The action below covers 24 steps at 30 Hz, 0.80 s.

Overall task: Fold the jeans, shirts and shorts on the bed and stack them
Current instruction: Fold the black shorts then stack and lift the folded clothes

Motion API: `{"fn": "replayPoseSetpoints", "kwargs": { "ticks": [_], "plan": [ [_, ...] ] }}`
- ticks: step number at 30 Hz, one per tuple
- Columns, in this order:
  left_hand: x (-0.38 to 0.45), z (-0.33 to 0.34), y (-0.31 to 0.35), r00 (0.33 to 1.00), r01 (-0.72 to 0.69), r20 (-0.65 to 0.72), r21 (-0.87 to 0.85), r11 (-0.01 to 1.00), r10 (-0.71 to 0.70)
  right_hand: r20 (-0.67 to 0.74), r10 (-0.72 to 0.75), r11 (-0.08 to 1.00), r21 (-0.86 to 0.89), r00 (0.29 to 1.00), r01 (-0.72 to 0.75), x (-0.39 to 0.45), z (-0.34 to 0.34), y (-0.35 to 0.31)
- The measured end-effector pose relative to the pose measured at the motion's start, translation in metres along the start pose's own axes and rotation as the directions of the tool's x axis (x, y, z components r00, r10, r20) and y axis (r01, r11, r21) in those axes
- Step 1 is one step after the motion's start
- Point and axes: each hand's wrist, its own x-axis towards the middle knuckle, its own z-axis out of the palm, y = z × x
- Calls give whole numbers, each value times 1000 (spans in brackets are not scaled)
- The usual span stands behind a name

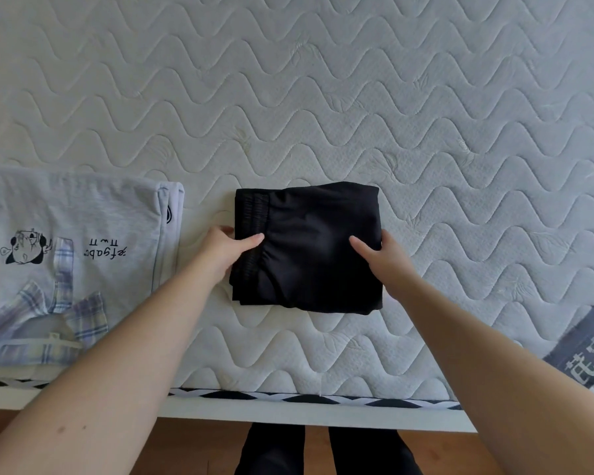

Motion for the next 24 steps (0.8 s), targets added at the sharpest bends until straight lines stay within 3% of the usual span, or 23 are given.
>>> {"fn": "replayPoseSetpoints", "kwargs": {
  "ticks": [3,12,19,24],
  "plan": [
    [0,-2,0,979,-59,196,43,997,50,23,-67,997,46,997,66,-3,-1,2],
    [-67,-4,-4,928,-326,99,-247,912,359,-38,-171,972,157,985,175,-48,-24,-4],
    [-174,-60,19,864,-324,274,-339,883,422,-25,-293,951,98,956,294,-156,-60,-49],
    [-255,-98,34,823,-324,350,-356,876,447,-77,-332,919,197,940,341,-248,-72,-75]
  ]
}}
